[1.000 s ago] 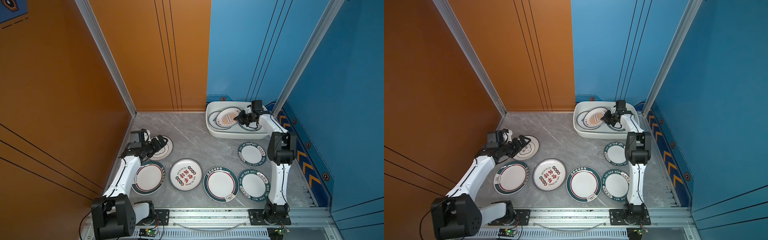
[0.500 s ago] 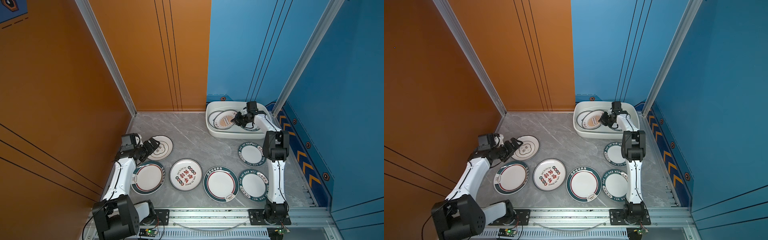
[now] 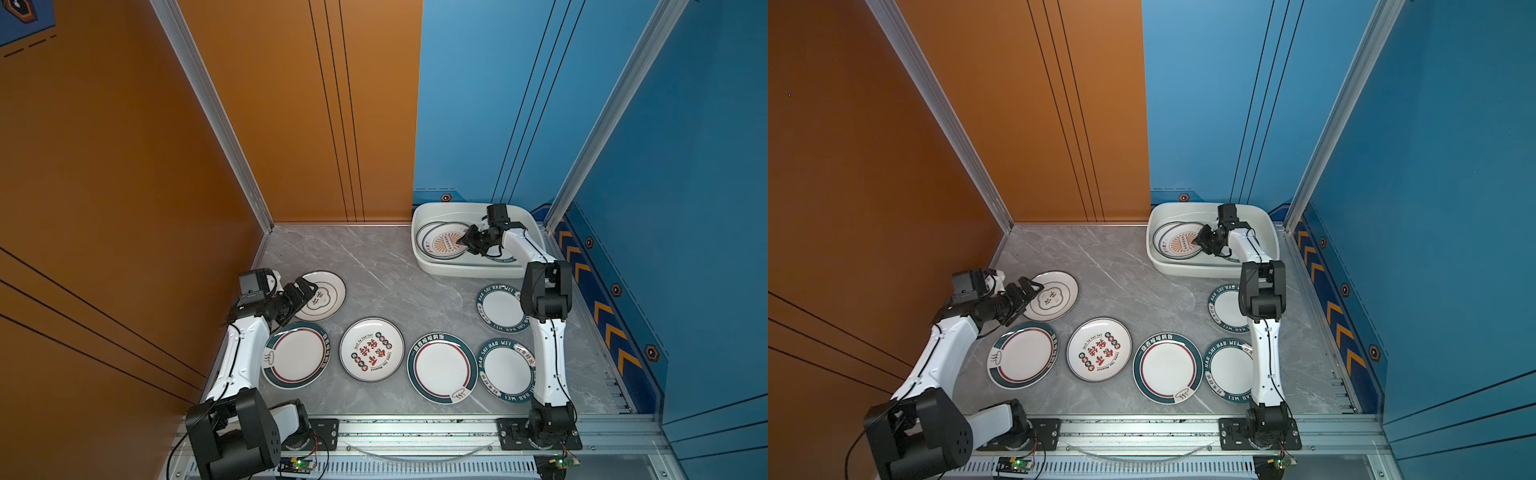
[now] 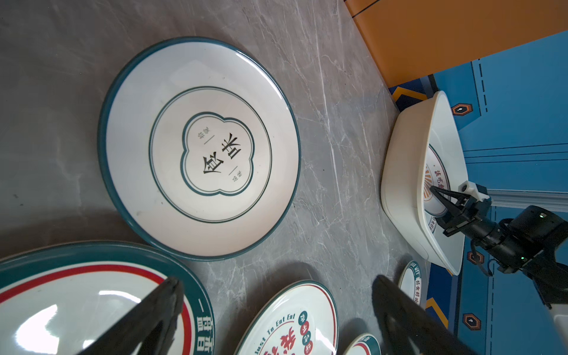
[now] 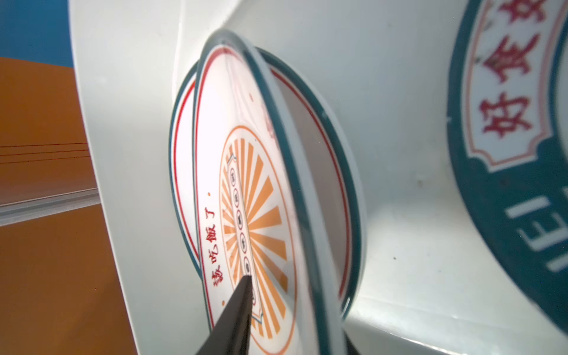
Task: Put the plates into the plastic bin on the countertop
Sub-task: 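Lower the sunburst plate into the bin with right gripper while left draws back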
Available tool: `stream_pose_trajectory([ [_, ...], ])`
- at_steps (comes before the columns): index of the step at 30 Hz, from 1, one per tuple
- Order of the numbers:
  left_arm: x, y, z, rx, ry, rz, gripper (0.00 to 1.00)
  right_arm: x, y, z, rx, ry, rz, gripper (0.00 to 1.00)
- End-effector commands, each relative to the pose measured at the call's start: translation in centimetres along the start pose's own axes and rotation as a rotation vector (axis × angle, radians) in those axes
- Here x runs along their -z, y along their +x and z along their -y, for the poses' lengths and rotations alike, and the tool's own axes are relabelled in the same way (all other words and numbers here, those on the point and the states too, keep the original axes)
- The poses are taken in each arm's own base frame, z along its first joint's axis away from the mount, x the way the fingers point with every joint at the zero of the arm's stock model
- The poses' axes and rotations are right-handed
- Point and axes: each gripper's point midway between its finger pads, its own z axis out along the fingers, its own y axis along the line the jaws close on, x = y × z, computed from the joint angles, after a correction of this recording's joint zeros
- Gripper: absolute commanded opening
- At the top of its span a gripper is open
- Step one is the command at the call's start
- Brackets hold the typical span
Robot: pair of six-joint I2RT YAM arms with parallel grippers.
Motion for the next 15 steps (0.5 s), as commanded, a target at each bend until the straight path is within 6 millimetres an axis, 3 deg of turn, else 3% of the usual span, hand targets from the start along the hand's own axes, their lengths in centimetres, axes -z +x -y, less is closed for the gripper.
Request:
stream_pose_trajectory([
  [1,0.1,0.9,-0.4,-0.005,0.010,-0.030,0.98,-0.5,0.6,0.9,0.000,0.053,-0.015,0.36],
  [15,0.9,0.9,-1.1,-0.010,0.006,-0.031,0.99,1.4,0.9,0.5,0.106,0.150,0.014,0.51],
])
